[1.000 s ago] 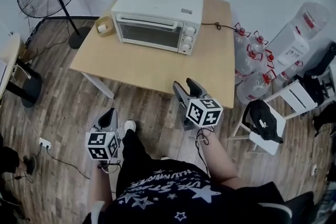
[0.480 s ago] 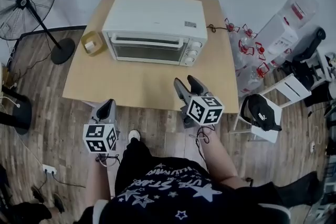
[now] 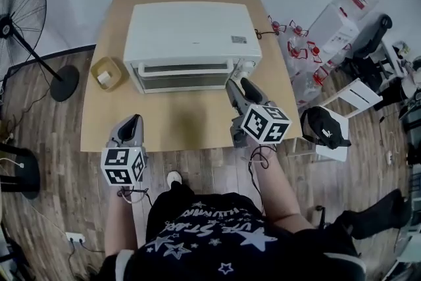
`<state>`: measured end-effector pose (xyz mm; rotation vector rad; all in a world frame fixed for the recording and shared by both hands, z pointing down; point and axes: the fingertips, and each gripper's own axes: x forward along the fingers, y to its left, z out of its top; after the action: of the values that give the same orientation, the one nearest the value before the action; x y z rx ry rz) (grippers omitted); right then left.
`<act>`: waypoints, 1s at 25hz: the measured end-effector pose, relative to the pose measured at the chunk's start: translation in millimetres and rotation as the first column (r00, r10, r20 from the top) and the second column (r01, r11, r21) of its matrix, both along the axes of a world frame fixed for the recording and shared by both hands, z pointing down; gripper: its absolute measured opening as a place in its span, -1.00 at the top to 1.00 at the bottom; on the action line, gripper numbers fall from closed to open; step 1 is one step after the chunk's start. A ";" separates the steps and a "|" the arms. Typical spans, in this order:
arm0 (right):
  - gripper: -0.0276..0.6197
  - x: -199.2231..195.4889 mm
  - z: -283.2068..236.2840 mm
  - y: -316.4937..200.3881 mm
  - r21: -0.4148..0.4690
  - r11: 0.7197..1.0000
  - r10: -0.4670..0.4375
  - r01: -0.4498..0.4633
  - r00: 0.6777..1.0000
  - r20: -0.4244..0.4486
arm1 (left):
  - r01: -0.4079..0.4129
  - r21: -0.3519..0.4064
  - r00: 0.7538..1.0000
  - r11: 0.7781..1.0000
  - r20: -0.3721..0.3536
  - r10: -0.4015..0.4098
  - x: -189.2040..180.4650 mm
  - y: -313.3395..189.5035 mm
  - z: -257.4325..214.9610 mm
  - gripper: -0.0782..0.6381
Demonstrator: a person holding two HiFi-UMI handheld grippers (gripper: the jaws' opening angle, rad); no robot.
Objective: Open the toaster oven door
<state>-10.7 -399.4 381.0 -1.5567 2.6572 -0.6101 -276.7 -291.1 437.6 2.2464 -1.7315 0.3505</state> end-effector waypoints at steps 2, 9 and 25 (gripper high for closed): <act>0.35 -2.3 -4.7 -11.2 -0.009 1.000 0.024 -0.024 1.000 -0.004 | -0.026 0.006 1.000 1.000 -0.002 0.026 -3.8 -13.2 -3.2 0.72; 0.43 -7.4 -6.6 -46.0 -0.063 0.991 0.118 -0.121 0.992 -0.044 | -0.100 0.002 0.995 0.995 -0.024 0.100 -17.5 -47.0 -1.1 0.72; 0.62 -10.5 4.5 -63.4 -0.137 0.962 0.208 -0.236 0.960 -0.187 | -0.189 -0.015 0.979 0.982 -0.081 0.187 -26.4 -66.7 10.1 0.72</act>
<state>-21.2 -462.8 385.5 -2.0040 2.5470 -0.7200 -303.1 -357.8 447.7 2.3801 -1.4725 0.3143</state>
